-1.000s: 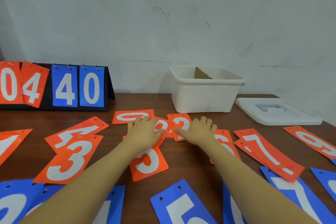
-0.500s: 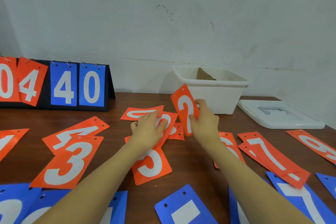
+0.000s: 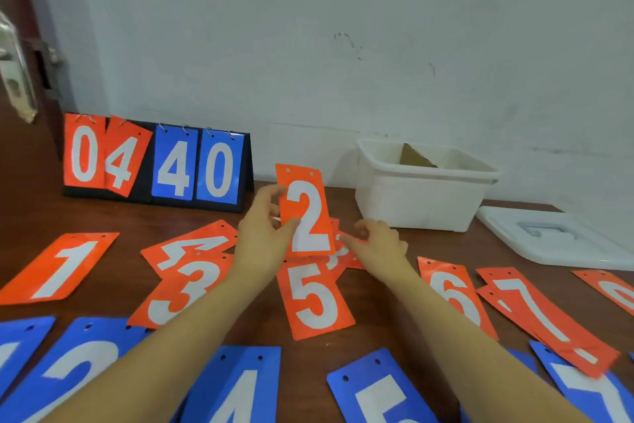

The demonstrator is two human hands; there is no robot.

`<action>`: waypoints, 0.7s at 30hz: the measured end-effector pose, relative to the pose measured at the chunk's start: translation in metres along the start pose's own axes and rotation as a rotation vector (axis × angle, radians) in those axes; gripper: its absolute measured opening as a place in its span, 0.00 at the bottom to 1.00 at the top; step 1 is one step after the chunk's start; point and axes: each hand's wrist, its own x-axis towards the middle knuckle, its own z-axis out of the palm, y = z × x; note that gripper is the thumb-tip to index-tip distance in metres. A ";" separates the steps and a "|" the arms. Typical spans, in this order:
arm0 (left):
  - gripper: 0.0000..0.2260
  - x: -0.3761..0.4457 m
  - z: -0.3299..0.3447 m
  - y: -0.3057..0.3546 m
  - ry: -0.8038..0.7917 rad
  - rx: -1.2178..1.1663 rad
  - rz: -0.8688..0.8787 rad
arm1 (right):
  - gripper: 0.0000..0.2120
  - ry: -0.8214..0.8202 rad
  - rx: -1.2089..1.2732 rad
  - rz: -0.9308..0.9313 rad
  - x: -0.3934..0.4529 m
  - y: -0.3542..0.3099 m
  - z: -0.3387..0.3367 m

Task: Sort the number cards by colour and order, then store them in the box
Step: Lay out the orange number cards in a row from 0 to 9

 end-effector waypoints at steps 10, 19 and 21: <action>0.16 -0.006 -0.023 -0.019 -0.042 0.283 -0.027 | 0.38 -0.111 -0.111 0.165 0.014 -0.001 0.021; 0.18 -0.004 -0.025 -0.011 0.032 0.205 0.067 | 0.10 0.536 0.512 -0.165 0.007 -0.023 -0.011; 0.17 -0.007 -0.027 -0.005 0.056 0.182 0.105 | 0.12 0.601 0.595 -0.227 -0.001 -0.034 -0.024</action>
